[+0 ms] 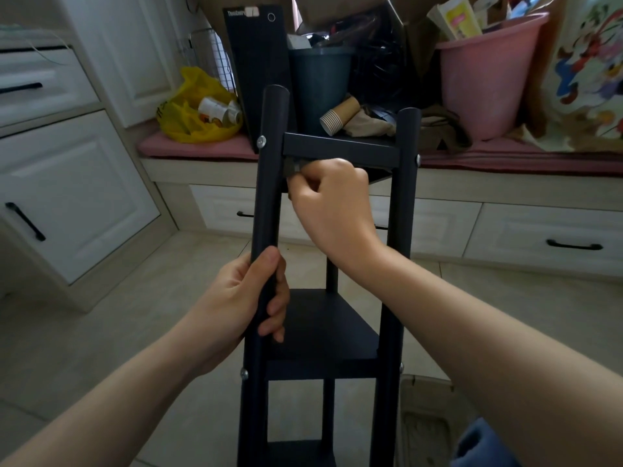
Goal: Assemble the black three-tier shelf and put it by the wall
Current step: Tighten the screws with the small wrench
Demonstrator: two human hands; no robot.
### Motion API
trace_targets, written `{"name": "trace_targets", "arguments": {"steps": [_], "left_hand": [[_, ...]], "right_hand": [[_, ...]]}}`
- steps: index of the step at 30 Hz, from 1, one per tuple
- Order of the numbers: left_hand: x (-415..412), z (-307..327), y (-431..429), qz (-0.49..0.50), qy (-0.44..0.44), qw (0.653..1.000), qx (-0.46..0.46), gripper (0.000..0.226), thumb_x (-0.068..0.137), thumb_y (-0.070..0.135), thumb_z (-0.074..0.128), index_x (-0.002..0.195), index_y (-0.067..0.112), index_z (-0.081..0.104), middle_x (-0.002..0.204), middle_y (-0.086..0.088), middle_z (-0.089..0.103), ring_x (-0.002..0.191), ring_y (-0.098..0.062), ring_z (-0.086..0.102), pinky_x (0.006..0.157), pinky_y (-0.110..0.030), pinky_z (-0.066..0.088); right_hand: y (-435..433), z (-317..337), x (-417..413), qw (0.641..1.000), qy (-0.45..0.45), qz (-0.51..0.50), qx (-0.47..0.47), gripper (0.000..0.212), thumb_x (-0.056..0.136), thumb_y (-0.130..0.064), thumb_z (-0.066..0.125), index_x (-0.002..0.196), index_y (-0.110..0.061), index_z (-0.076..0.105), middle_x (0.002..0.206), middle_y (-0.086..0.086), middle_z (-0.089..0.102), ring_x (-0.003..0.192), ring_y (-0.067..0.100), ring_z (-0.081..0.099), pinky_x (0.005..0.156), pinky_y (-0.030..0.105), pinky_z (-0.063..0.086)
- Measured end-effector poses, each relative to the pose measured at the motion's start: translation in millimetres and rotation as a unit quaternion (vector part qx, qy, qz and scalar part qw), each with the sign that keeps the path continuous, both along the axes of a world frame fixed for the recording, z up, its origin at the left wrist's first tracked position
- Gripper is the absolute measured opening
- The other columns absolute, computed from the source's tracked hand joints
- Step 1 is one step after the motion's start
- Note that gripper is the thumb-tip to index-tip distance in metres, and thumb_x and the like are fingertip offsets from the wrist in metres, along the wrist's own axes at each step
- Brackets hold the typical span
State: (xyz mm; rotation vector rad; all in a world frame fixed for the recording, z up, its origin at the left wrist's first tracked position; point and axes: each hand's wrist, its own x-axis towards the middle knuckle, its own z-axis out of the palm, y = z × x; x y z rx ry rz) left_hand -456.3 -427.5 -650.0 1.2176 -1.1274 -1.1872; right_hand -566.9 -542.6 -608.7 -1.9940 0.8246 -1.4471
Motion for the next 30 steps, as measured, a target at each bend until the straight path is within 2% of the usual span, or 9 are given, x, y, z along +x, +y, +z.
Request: {"name": "trace_targets", "arguments": {"steps": [5, 8, 12, 19, 21, 26, 27, 28, 30], "left_hand": [[1.7, -1.3, -0.2, 0.0, 0.007, 1.0, 0.001, 0.05, 0.087, 0.061, 0.059, 0.08, 0.012, 0.051, 0.056, -0.004, 0.041, 0.04, -0.014, 0.038, 0.045, -0.028, 0.048], [3.1, -1.9, -0.9, -0.008, 0.007, 1.0, 0.0, 0.044, 0.078, 0.061, 0.061, 0.074, 0.018, 0.056, 0.057, -0.004, 0.042, 0.04, -0.015, 0.039, 0.046, -0.029, 0.048], [3.4, -2.6, -1.3, -0.013, 0.007, 1.0, -0.004, 0.04, 0.077, 0.062, 0.061, 0.071, 0.022, 0.058, 0.056, -0.003, 0.042, 0.039, -0.014, 0.039, 0.046, -0.029, 0.049], [4.0, -4.2, -2.4, -0.009, 0.011, 1.0, -0.006, 0.042, 0.078, 0.06, 0.062, 0.074, 0.018, 0.056, 0.057, -0.004, 0.042, 0.04, -0.015, 0.039, 0.045, -0.03, 0.049], [4.2, -4.7, -2.4, -0.009, 0.011, 1.0, -0.008, 0.041, 0.081, 0.058, 0.06, 0.075, 0.018, 0.056, 0.056, -0.004, 0.042, 0.039, -0.014, 0.039, 0.045, -0.03, 0.049], [7.2, -7.0, -2.1, -0.018, 0.006, 1.0, -0.009, 0.039, 0.087, 0.056, 0.061, 0.074, 0.02, 0.058, 0.057, -0.005, 0.043, 0.039, -0.015, 0.041, 0.047, -0.031, 0.051], [8.1, -7.6, -2.0, -0.022, 0.005, 1.0, -0.01, 0.04, 0.086, 0.057, 0.061, 0.074, 0.019, 0.058, 0.057, -0.005, 0.043, 0.039, -0.015, 0.042, 0.048, -0.031, 0.051], [8.9, -7.9, -1.7, -0.026, 0.005, 1.0, -0.011, 0.04, 0.084, 0.058, 0.061, 0.075, 0.019, 0.058, 0.057, -0.005, 0.044, 0.039, -0.015, 0.042, 0.048, -0.032, 0.052], [10.1, -7.9, -1.1, -0.034, 0.003, 0.999, -0.01, 0.04, 0.082, 0.058, 0.061, 0.075, 0.019, 0.058, 0.057, -0.005, 0.044, 0.039, -0.015, 0.042, 0.049, -0.032, 0.052]], "right_hand": [[1.0, 0.7, 2.5, 1.0, 0.003, -0.004, -0.004, 0.052, 0.091, -0.008, 0.059, 0.046, -0.027, 0.041, 0.041, -0.013, 0.039, 0.043, 0.002, 0.048, 0.044, 0.007, 0.031], [0.4, -0.2, 5.2, 1.0, 0.009, -0.009, -0.003, 0.05, 0.092, -0.01, 0.059, 0.048, -0.028, 0.043, 0.043, -0.011, 0.044, 0.044, 0.004, 0.049, 0.045, 0.008, 0.033], [0.7, -3.6, 8.5, 1.0, 0.017, -0.018, -0.011, 0.049, 0.094, -0.01, 0.059, 0.051, -0.03, 0.045, 0.047, -0.014, 0.047, 0.044, 0.003, 0.052, 0.047, 0.007, 0.034], [-0.2, -7.4, 14.6, 0.999, 0.033, -0.03, -0.029, 0.032, 0.097, -0.013, 0.058, 0.066, -0.021, 0.057, 0.055, -0.01, 0.055, 0.051, 0.006, 0.059, 0.053, 0.009, 0.04], [-0.7, -10.4, 17.7, 0.998, 0.028, -0.031, -0.037, 0.028, 0.097, -0.012, 0.058, 0.069, -0.018, 0.06, 0.059, -0.004, 0.06, 0.054, 0.009, 0.061, 0.055, 0.014, 0.046], [-7.6, -18.9, 25.7, 0.999, -0.004, -0.011, -0.042, 0.022, 0.099, -0.01, 0.056, 0.083, -0.001, 0.068, 0.071, 0.009, 0.067, 0.063, 0.019, 0.065, 0.062, 0.039, 0.057], [-8.9, -19.6, 27.2, 0.999, -0.012, -0.005, -0.041, 0.022, 0.099, -0.01, 0.056, 0.084, 0.0, 0.069, 0.073, 0.009, 0.068, 0.065, 0.019, 0.066, 0.064, 0.038, 0.058], [-10.3, -20.1, 28.6, 0.999, -0.02, -0.007, -0.047, 0.022, 0.099, -0.009, 0.057, 0.083, 0.001, 0.069, 0.072, 0.007, 0.068, 0.064, 0.017, 0.065, 0.066, 0.031, 0.058], [-12.0, -20.4, 30.9, 0.997, -0.029, -0.029, -0.068, 0.024, 0.097, -0.007, 0.058, 0.076, 0.0, 0.068, 0.065, -0.001, 0.062, 0.057, 0.008, 0.057, 0.063, 0.007, 0.045]]}}
